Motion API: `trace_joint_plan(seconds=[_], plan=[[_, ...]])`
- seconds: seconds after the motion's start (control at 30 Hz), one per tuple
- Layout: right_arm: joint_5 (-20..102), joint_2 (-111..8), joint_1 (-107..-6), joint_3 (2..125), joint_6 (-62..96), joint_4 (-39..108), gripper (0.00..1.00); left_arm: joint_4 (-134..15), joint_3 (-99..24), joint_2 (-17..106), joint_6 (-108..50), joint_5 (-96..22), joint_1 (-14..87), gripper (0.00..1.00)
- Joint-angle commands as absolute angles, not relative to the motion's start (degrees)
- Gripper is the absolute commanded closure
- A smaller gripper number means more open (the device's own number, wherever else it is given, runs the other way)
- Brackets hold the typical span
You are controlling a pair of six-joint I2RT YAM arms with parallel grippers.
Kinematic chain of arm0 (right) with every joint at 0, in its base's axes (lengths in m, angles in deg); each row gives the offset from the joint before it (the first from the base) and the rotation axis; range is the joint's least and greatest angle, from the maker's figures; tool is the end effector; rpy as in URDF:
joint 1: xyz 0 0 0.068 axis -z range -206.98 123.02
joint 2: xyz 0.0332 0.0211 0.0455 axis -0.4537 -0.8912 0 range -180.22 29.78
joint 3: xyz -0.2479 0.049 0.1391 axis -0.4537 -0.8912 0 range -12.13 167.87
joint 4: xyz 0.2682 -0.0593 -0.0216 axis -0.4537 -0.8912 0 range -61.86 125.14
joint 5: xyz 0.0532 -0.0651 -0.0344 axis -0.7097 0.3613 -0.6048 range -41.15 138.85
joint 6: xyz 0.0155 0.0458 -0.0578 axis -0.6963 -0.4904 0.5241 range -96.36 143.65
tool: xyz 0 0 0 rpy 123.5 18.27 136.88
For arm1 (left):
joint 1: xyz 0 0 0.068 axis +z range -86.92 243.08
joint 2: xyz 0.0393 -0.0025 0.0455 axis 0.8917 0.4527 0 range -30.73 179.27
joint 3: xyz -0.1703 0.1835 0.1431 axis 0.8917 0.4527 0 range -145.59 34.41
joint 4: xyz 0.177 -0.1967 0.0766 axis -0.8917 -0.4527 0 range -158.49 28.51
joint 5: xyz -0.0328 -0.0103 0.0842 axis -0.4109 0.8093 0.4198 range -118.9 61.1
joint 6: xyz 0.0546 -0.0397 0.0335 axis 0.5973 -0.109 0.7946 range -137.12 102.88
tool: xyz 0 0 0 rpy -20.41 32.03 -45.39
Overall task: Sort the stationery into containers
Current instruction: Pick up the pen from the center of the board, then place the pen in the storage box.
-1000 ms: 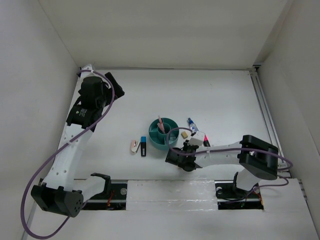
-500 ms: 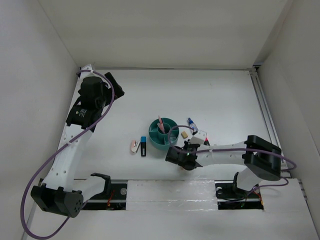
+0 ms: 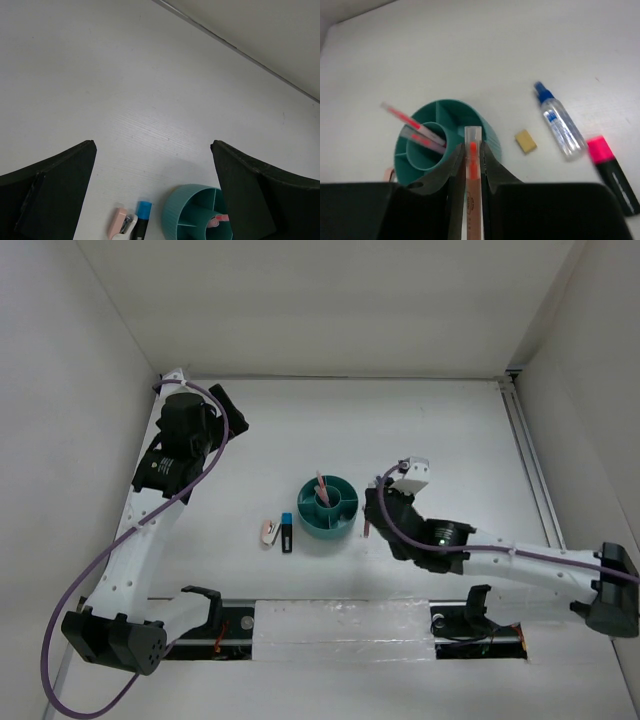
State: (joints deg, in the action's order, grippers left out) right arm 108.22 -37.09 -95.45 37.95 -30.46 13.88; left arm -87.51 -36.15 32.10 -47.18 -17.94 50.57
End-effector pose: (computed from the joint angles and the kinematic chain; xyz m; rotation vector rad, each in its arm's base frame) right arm 0.1462 0.2217 0.2879 0.2757 1.8798 0.2809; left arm 0.2673 -0.0470 0.4143 -0.4184 1.8505 -0.3274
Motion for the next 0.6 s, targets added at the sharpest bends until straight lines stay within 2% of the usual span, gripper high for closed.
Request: trace_joint_plan(seconds=[0.0, 0.1, 0.13, 0.33, 0.37, 0.47, 0.57], plan=[[82.1, -28.8, -89.5, 28.6, 12.8, 60.8, 1.0, -86.3, -37.8, 31.6, -46.9, -17.6, 50.8, 0.0], [67.3, -25.5, -83.0, 24.0, 19.4, 72.8, 1.0, -86.3, -37.8, 31.6, -46.9, -17.6, 50.8, 0.0], [60.3, -26.0, -80.4, 25.5, 20.3, 72.8, 1.0, -86.3, -37.8, 31.6, -46.9, -17.6, 50.8, 0.0], [43.6, -32.5, -74.5, 30.0, 22.2, 75.9, 1.0, -86.3, -37.8, 31.6, -46.9, -18.2, 50.8, 0.0], [36.8, -33.9, -73.3, 30.0, 22.2, 78.4, 1.0, -86.3, -37.8, 31.6, -46.9, -18.2, 50.8, 0.0], [26.5, -40.2, -69.1, 26.8, 18.0, 95.7, 1.0, -86.3, -37.8, 31.6, -46.4, -18.2, 50.8, 0.0], [19.5, -46.7, -65.0, 27.9, 12.5, 104.0, 1.0, -86.3, -37.8, 31.6, -46.4, -18.2, 50.8, 0.0]])
